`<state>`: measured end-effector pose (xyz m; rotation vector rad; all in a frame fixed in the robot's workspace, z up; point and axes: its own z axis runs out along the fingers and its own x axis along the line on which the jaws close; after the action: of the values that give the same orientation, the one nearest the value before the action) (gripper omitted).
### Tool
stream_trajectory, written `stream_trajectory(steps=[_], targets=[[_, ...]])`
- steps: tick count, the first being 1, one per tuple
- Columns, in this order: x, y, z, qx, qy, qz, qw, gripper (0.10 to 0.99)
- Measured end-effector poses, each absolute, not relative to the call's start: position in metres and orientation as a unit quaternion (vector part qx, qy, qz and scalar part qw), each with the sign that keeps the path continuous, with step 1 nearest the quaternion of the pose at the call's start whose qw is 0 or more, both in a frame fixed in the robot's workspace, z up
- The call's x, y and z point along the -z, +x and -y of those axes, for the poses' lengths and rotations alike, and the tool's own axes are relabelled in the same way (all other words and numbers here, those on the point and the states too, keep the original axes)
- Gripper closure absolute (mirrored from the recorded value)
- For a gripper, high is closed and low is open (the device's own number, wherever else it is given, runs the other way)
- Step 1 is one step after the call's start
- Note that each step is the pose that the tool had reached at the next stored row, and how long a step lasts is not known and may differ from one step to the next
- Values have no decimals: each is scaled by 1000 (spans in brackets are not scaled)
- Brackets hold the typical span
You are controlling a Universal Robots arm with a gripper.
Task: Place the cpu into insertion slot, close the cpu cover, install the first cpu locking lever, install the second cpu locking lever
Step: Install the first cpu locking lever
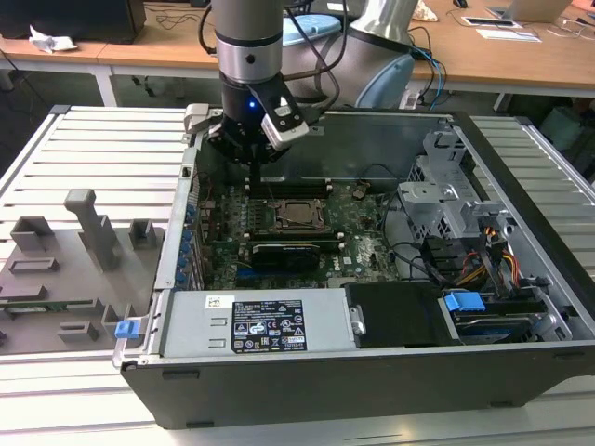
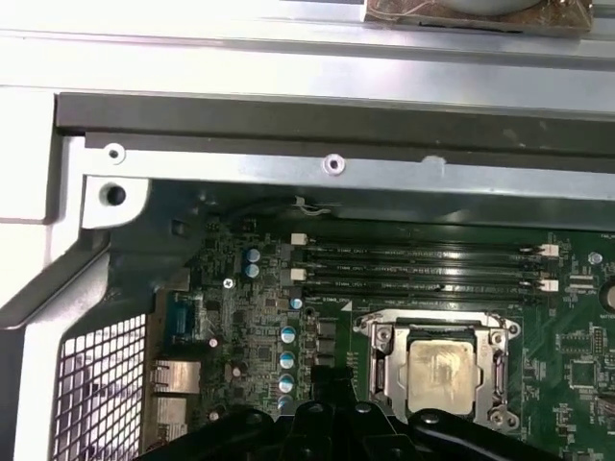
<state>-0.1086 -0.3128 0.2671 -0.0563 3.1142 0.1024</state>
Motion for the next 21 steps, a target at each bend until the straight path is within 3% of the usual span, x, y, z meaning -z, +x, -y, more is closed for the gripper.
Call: stream_trajectory(steps=[21], targets=[[-261,-98,297,-33,-18,-999,13,984]])
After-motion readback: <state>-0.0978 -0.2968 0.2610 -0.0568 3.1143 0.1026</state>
